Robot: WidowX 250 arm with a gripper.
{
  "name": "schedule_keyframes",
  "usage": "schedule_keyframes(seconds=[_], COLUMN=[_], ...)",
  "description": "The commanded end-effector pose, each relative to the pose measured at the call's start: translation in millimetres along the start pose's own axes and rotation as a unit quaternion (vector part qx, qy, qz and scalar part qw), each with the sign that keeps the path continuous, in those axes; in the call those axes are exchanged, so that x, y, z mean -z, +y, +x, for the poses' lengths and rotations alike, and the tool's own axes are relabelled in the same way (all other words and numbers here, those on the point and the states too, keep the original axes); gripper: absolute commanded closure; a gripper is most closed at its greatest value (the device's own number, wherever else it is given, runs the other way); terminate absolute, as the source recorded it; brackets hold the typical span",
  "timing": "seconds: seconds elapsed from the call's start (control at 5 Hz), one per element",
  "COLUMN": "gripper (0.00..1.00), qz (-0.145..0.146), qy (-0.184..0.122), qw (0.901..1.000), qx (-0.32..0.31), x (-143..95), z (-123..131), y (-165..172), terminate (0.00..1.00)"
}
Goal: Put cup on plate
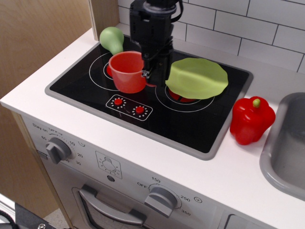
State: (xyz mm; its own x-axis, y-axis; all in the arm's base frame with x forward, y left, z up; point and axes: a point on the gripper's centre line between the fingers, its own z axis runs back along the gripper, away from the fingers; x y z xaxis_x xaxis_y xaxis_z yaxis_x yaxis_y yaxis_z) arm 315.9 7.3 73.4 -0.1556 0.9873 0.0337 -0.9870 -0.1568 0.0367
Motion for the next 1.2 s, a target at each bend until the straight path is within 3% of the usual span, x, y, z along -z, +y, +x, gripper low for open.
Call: schedule_keyframes(seconds=[0.0,0.4,1.0], gripper=[1.00,1.00,1.00], qz=[-0.052,-0.069,-0.061], qy=[0.026,0.045,0.069], qw=[0.9971,0.9926,0.9886], qx=[0.050,0.089,0.119], x=[-40,-40,-26], z=[-17,-38,-63], y=[-17,-30,-44], terminate=[0.00,0.00,0.00])
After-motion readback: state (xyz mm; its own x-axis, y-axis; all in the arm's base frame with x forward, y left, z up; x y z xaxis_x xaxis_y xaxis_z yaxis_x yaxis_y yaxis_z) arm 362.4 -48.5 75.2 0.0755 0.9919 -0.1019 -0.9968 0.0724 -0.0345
